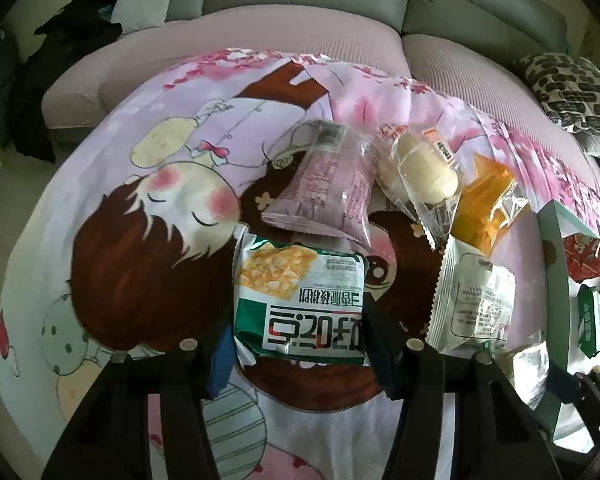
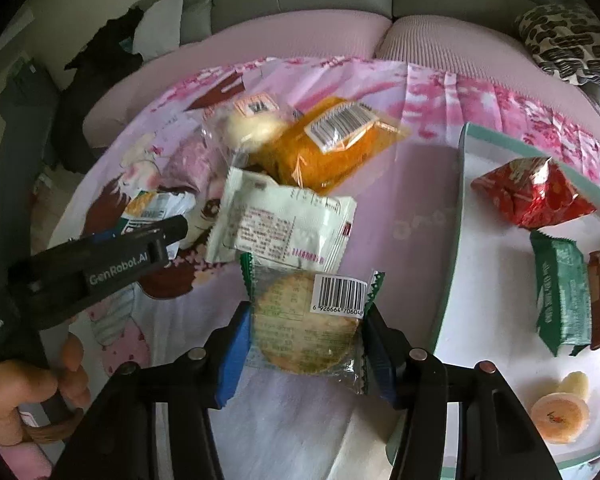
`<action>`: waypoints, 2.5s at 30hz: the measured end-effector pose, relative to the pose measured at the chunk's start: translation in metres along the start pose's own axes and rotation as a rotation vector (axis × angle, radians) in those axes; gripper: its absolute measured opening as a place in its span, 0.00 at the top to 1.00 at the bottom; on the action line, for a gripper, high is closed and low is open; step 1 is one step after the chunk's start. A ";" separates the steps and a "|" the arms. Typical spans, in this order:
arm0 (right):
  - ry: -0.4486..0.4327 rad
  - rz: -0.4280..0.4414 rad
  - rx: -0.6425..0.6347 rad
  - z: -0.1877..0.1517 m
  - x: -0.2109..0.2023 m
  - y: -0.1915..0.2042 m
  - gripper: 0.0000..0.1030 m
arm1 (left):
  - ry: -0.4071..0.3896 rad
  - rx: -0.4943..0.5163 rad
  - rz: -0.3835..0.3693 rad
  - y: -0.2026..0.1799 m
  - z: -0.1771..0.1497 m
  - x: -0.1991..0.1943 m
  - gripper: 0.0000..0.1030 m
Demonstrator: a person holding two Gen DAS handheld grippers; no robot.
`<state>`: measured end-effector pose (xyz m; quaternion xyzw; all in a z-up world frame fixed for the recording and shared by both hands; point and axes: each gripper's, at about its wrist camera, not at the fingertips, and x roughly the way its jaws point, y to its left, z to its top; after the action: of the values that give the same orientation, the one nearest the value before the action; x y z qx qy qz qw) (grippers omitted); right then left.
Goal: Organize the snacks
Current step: 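Grasp the green-white cracker pack with the left tool while the right tool grasps the round cookie pack, then carry the cracker pack and cookie pack over the tray and open both tools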
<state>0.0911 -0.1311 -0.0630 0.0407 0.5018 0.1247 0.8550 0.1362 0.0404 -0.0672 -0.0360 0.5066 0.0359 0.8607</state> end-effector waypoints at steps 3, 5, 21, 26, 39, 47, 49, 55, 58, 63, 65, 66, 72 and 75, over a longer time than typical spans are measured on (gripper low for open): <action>-0.027 0.010 0.016 0.002 -0.011 -0.004 0.45 | -0.024 0.000 0.006 0.001 0.001 -0.010 0.44; -0.042 0.014 0.026 0.004 -0.016 -0.005 0.45 | -0.051 0.000 0.008 0.002 0.002 -0.020 0.44; -0.191 -0.038 0.199 0.011 -0.070 -0.066 0.45 | -0.211 0.105 -0.077 -0.054 0.013 -0.071 0.44; -0.235 -0.092 0.309 0.005 -0.090 -0.109 0.45 | -0.231 0.171 -0.124 -0.087 0.011 -0.080 0.44; -0.316 -0.252 0.593 -0.032 -0.136 -0.215 0.45 | -0.233 0.338 -0.196 -0.166 -0.008 -0.084 0.44; -0.293 -0.284 0.657 -0.046 -0.137 -0.241 0.45 | -0.193 0.469 -0.219 -0.214 -0.030 -0.076 0.44; -0.282 -0.272 0.657 -0.045 -0.133 -0.243 0.45 | -0.175 0.496 -0.216 -0.223 -0.035 -0.071 0.44; -0.238 -0.252 0.647 -0.046 -0.117 -0.244 0.45 | -0.151 0.523 -0.195 -0.234 -0.043 -0.062 0.44; -0.214 -0.245 0.644 -0.045 -0.108 -0.245 0.45 | -0.136 0.527 -0.178 -0.236 -0.044 -0.055 0.44; -0.194 -0.236 0.647 -0.046 -0.102 -0.247 0.44 | -0.119 0.524 -0.164 -0.237 -0.045 -0.047 0.44; -0.188 -0.235 0.650 -0.046 -0.100 -0.248 0.44 | -0.112 0.525 -0.159 -0.239 -0.045 -0.044 0.43; -0.188 -0.235 0.650 -0.046 -0.100 -0.249 0.44 | -0.110 0.526 -0.157 -0.239 -0.045 -0.044 0.43; -0.187 -0.228 0.656 -0.046 -0.099 -0.251 0.43 | -0.092 0.535 -0.150 -0.243 -0.045 -0.040 0.42; -0.186 -0.226 0.659 -0.047 -0.099 -0.251 0.43 | -0.093 0.539 -0.146 -0.243 -0.046 -0.041 0.42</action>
<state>0.0478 -0.4014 -0.0510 0.2697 0.4366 -0.1434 0.8462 0.1005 -0.2068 -0.0470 0.1596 0.4537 -0.1606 0.8619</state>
